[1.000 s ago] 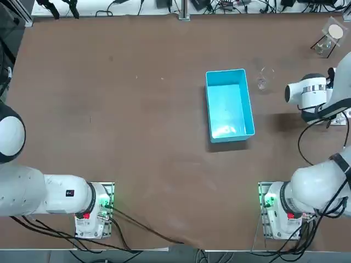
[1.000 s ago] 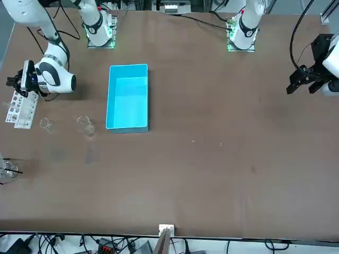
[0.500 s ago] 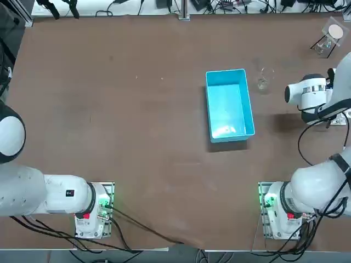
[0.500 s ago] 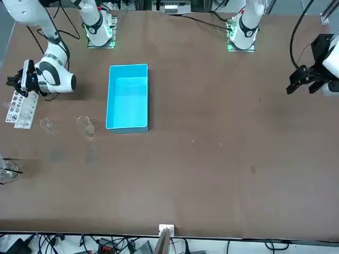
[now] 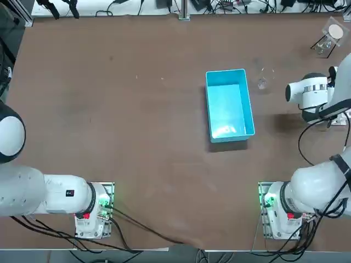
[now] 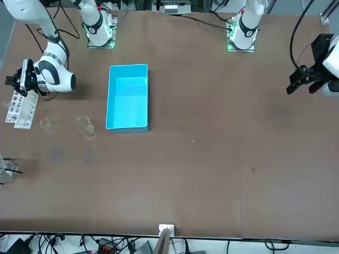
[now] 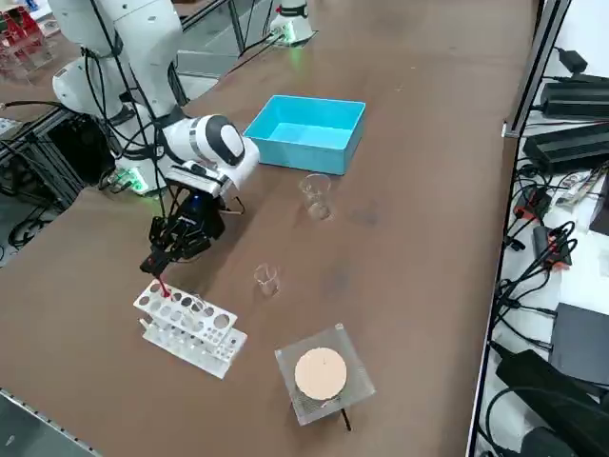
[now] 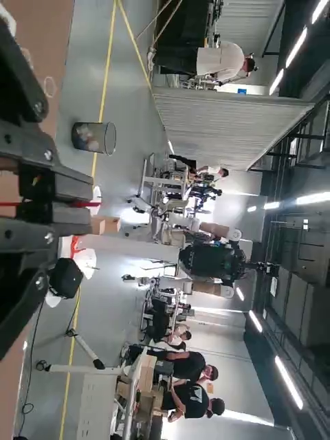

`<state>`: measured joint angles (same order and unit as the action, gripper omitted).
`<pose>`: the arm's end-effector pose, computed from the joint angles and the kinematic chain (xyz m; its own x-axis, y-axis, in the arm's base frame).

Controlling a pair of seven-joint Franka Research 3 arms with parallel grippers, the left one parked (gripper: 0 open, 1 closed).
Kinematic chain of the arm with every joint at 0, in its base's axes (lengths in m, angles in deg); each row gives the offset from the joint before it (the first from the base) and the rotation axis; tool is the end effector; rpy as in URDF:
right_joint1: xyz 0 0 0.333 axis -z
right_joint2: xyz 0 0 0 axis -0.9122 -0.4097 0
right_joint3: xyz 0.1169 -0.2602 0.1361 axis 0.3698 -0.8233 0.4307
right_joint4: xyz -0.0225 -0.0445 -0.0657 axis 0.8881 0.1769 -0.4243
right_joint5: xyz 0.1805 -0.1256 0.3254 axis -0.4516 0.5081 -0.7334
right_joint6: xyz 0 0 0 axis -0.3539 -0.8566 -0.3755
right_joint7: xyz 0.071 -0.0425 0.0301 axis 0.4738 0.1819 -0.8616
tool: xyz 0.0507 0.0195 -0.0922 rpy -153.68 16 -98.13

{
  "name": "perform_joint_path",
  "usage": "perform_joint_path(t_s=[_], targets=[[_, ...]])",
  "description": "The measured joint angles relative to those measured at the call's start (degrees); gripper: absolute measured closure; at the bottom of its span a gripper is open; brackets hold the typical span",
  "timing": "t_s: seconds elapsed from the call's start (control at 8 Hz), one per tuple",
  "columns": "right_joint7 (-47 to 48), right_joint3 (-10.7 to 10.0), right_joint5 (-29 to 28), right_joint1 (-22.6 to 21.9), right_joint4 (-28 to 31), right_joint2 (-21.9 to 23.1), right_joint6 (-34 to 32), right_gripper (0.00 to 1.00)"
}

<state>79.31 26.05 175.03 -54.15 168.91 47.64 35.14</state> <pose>0.3974 -0.1974 0.1970 0.1085 0.0126 0.9940 -0.9941 0.0005 0.1085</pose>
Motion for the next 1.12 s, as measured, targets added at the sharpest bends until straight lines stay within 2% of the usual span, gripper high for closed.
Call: perform_joint_path(t_s=[0.38,0.75,0.88,1.12], targets=[[-4.9,0.0,0.0,0.0,0.6,3.5,-0.2,0.96],[-13.9,0.3,-0.6,-0.6,0.3,8.5,0.2,0.96],[-16.1,0.5,-3.3,-2.1,-0.7,9.4,0.6,0.96],[-22.2,1.0,-15.3,-8.5,-6.1,9.6,0.7,0.96]])
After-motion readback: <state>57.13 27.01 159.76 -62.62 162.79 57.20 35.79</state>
